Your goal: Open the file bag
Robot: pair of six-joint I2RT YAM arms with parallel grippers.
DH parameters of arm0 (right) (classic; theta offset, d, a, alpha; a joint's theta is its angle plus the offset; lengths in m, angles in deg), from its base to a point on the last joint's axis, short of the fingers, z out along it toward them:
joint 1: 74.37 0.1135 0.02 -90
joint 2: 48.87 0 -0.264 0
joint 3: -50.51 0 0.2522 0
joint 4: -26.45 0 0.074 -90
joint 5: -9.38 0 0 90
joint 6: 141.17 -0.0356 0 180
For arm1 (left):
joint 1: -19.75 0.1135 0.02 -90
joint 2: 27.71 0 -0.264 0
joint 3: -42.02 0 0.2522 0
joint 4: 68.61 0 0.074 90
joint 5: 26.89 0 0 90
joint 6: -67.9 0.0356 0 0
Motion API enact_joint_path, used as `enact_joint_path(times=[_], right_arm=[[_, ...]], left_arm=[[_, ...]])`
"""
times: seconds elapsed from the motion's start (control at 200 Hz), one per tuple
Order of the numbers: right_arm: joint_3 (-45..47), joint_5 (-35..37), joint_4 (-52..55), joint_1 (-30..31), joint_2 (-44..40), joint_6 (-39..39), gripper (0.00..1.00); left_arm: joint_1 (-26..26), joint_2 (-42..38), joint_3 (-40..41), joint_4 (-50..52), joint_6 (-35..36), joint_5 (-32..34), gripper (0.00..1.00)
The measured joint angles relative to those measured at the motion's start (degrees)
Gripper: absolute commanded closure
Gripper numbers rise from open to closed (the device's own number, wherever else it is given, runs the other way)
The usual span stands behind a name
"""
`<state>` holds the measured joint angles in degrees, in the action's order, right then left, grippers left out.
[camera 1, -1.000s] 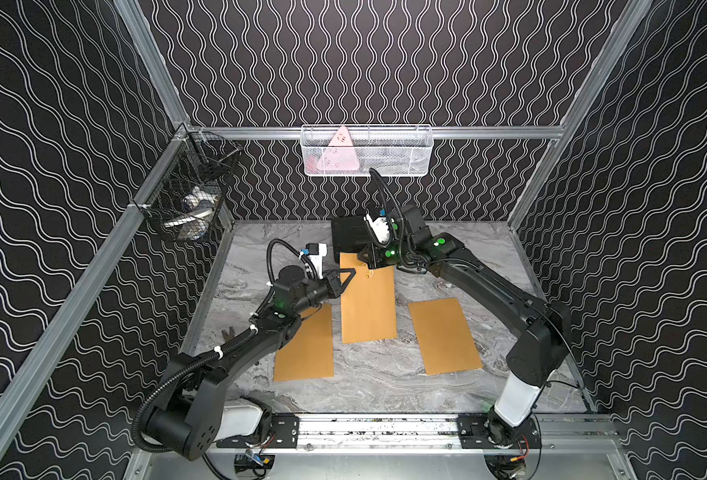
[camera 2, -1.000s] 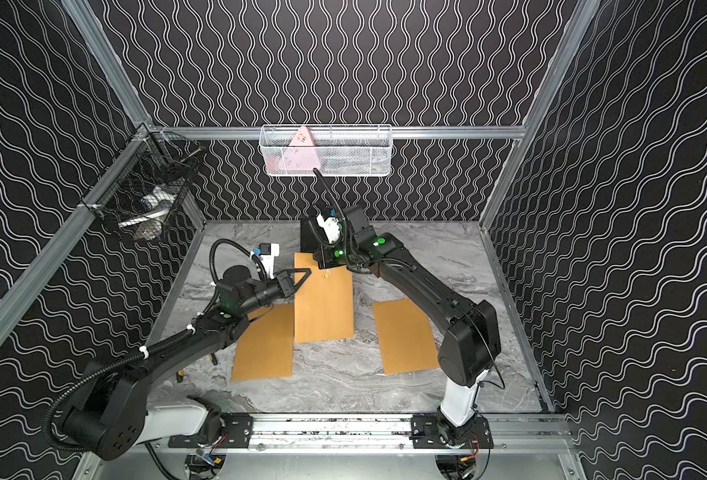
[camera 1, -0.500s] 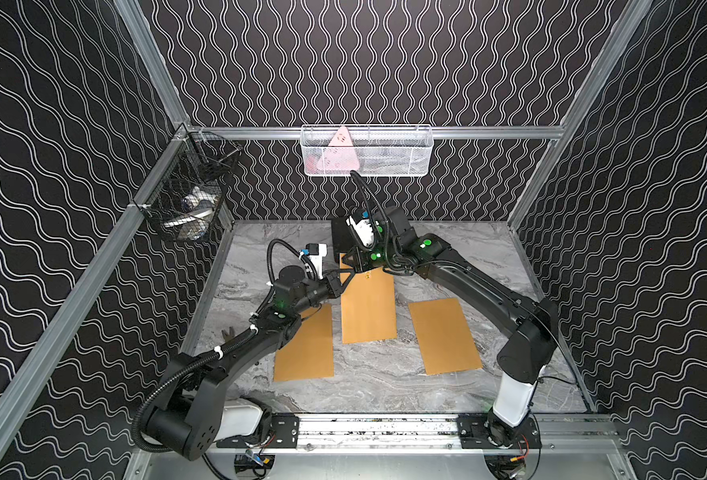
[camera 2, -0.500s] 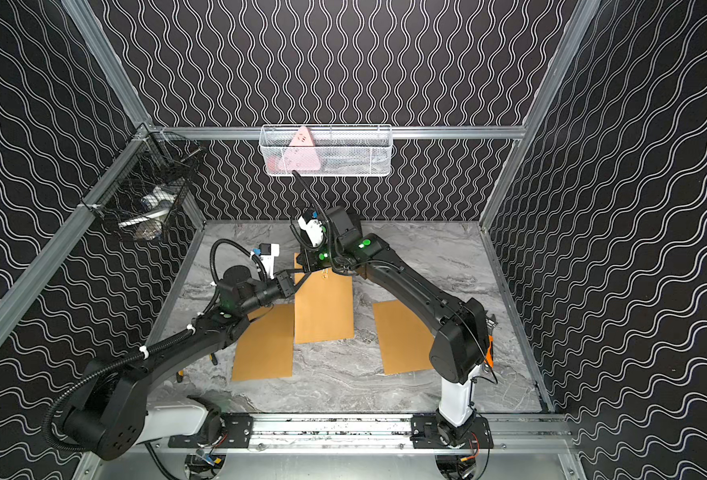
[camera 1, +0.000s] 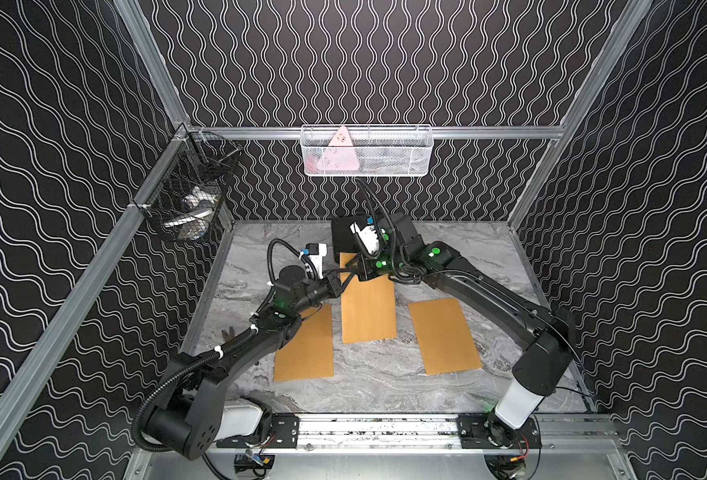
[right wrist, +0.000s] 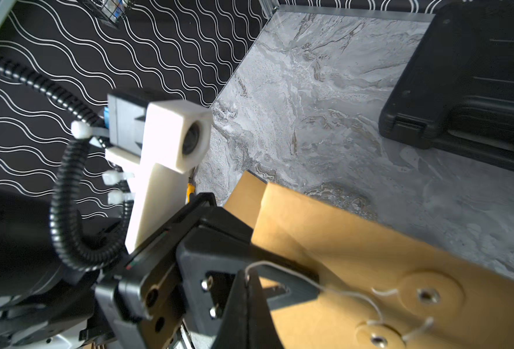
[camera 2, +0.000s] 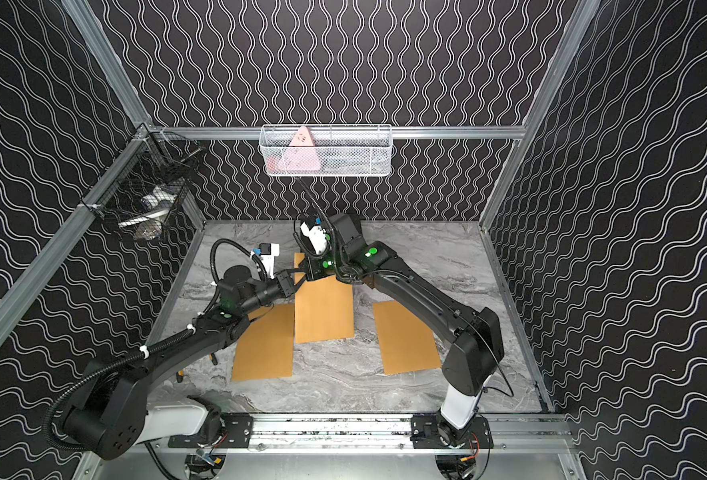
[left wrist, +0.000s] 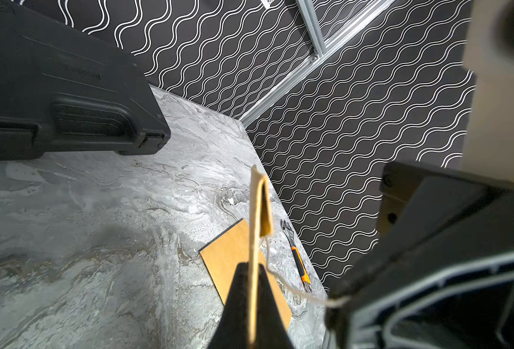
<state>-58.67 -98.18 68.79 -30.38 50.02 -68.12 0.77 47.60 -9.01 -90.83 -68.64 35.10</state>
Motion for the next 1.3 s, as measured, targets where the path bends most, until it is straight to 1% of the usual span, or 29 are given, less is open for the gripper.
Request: enact_joint_path(times=[0.295, 0.646, 0.901, 1.296], right_arm=[[8.83, 1.60, -2.99, 0.04, -4.94, -2.21, 1.00], [17.42, 1.38, -6.73, 0.04, -7.87, -5.44, 1.00], [21.22, 1.42, -7.98, 0.04, -9.33, -7.56, 1.00], [24.83, 2.10, -8.13, 0.00, -10.71, -7.69, 1.00]], left_arm=[[0.00, 0.63, -1.27, -0.13, -0.04, 1.20, 1.00], [0.04, 0.85, -3.10, -0.07, -0.15, 2.29, 1.00], [0.37, 0.90, -4.31, 0.07, -0.15, 2.69, 1.00], [1.27, 0.90, -5.11, 0.46, 0.07, 2.91, 1.00]])
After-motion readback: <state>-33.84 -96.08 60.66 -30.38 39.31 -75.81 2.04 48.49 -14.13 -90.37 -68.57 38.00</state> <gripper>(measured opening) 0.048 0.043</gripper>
